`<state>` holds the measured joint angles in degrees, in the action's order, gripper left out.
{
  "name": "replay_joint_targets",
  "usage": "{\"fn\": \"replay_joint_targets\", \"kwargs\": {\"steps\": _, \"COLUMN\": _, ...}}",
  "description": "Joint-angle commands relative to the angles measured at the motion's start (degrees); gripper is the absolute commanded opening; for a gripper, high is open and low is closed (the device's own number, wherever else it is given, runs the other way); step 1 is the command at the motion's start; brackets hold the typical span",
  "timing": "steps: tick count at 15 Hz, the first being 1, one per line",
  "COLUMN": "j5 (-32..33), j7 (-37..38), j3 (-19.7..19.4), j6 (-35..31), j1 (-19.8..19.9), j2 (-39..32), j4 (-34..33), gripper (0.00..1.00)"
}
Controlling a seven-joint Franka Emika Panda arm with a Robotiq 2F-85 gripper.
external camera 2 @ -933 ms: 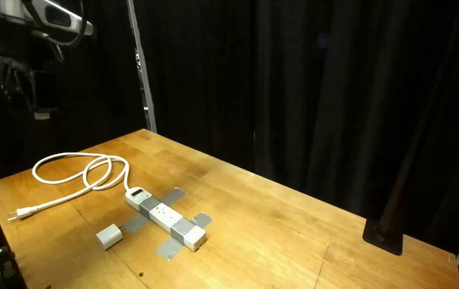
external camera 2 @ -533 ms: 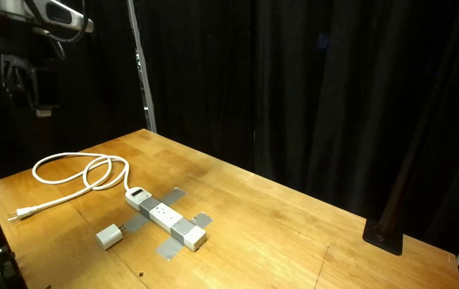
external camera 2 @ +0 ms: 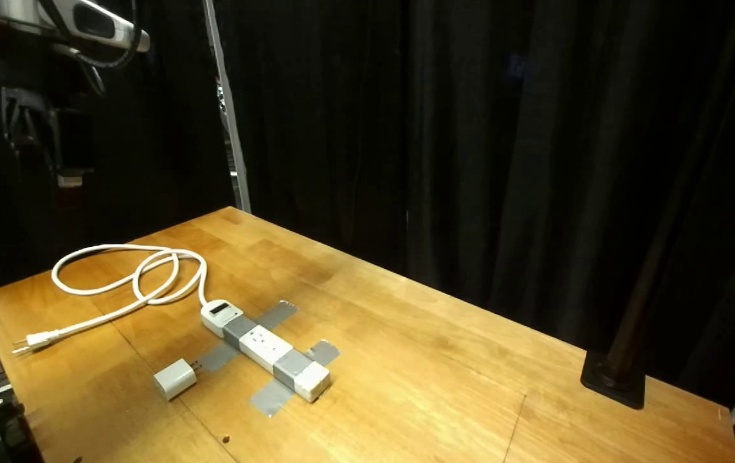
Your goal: Put the charging block on the extension sockets
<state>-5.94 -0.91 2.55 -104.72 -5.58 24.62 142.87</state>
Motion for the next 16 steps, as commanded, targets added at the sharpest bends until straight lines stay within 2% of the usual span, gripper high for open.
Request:
{"fn": "replay_joint_targets", "kwargs": {"steps": 1, "j5": 0.4, "j7": 0.8, "j3": 0.8, "j6": -1.1, "j1": 0.4, "j2": -0.5, "j4": 0.4, "gripper": 1.00}}
{"fn": "replay_joint_targets", "kwargs": {"steps": 5, "j5": 0.1, "j7": 5.6, "j3": 2.4, "j6": -11.9, "j1": 0.7, "j2": -5.2, "j4": 3.2, "gripper": 1.00}}
{"fn": "replay_joint_targets", "kwargs": {"steps": 8, "j5": -0.8, "j7": 9.8, "j3": 3.2, "j6": -26.4, "j1": 0.7, "j2": -9.0, "j4": 6.4, "gripper": 1.00}}
{"fn": "replay_joint_targets", "kwargs": {"steps": 10, "j5": 0.2, "j7": 12.0, "j3": 3.5, "j6": -33.5, "j1": 1.0, "j2": -12.3, "j4": 7.5, "gripper": 1.00}}
{"fn": "replay_joint_targets", "kwargs": {"steps": 12, "j5": 2.6, "j7": 14.9, "j3": 3.8, "j6": -40.2, "j1": 1.8, "j2": -15.4, "j4": 8.8, "gripper": 1.00}}
{"fn": "replay_joint_targets", "kwargs": {"steps": 14, "j5": 7.7, "j7": 19.7, "j3": 4.3, "j6": -45.1, "j1": 3.2, "j2": -18.6, "j4": 9.5, "gripper": 1.00}}
{"fn": "replay_joint_targets", "kwargs": {"steps": 16, "j5": 13.0, "j7": 24.1, "j3": 3.6, "j6": -47.0, "j1": 4.4, "j2": -21.7, "j4": 9.2, "gripper": 1.00}}
